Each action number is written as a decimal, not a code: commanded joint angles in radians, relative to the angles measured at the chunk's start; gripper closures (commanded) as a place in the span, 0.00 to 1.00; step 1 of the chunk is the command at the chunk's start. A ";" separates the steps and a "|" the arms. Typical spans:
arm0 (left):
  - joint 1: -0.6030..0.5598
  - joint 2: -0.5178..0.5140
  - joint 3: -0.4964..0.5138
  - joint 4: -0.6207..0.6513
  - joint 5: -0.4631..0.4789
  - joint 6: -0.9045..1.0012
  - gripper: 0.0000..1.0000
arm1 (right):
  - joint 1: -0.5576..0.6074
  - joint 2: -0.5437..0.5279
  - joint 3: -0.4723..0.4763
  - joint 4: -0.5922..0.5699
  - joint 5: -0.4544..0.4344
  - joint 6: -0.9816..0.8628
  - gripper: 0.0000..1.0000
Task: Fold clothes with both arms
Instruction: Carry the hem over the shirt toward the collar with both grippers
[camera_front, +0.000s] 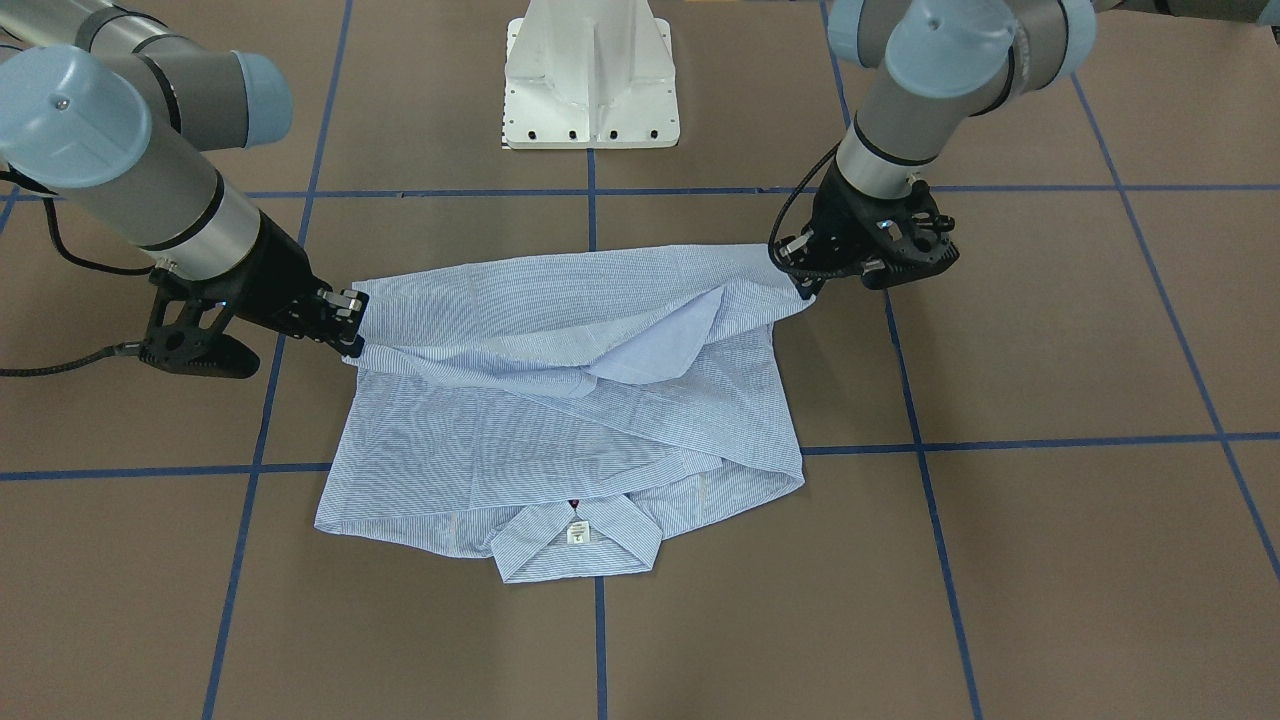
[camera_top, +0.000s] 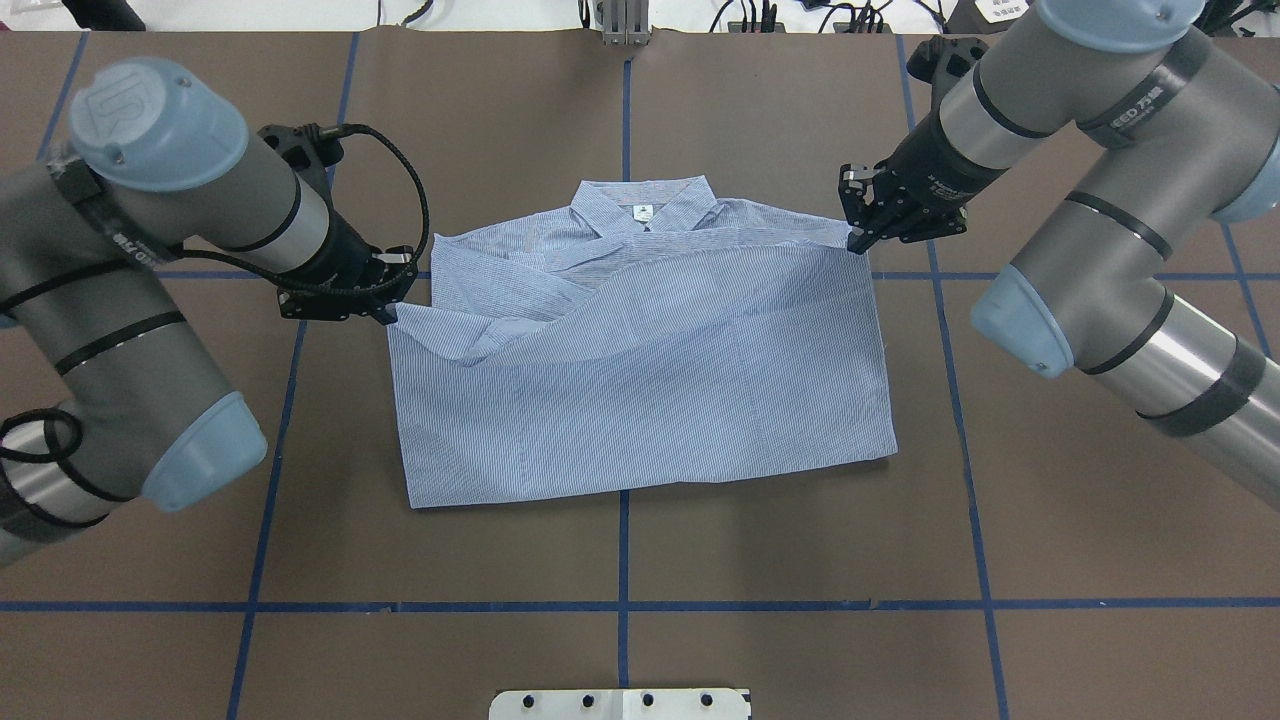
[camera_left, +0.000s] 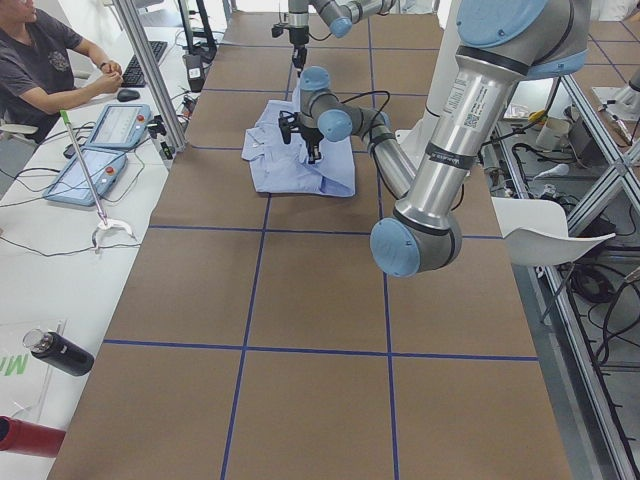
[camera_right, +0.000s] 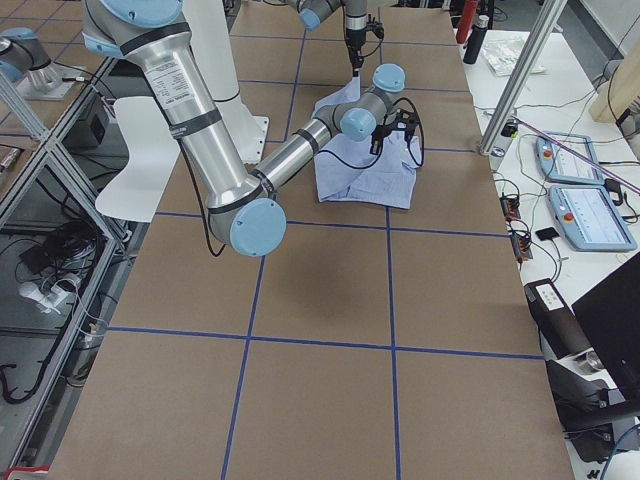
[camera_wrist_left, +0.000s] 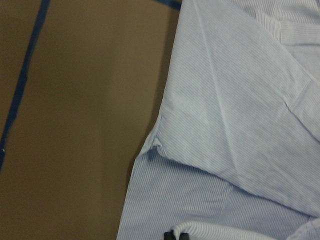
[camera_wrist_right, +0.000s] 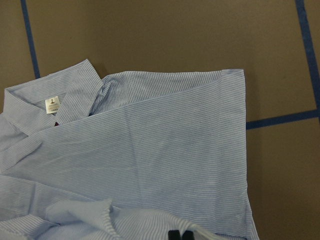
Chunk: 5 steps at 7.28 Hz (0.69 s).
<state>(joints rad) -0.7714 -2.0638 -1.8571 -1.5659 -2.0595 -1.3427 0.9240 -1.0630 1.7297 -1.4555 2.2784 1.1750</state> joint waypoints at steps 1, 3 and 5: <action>-0.049 -0.065 0.104 -0.016 -0.004 0.063 1.00 | 0.015 0.066 -0.080 0.013 -0.017 -0.021 1.00; -0.083 -0.093 0.189 -0.084 -0.004 0.086 1.00 | 0.030 0.098 -0.139 0.015 -0.023 -0.026 1.00; -0.103 -0.134 0.284 -0.169 -0.004 0.086 1.00 | 0.039 0.158 -0.224 0.015 -0.028 -0.035 1.00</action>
<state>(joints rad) -0.8569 -2.1729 -1.6303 -1.6818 -2.0632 -1.2593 0.9573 -0.9419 1.5602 -1.4408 2.2535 1.1460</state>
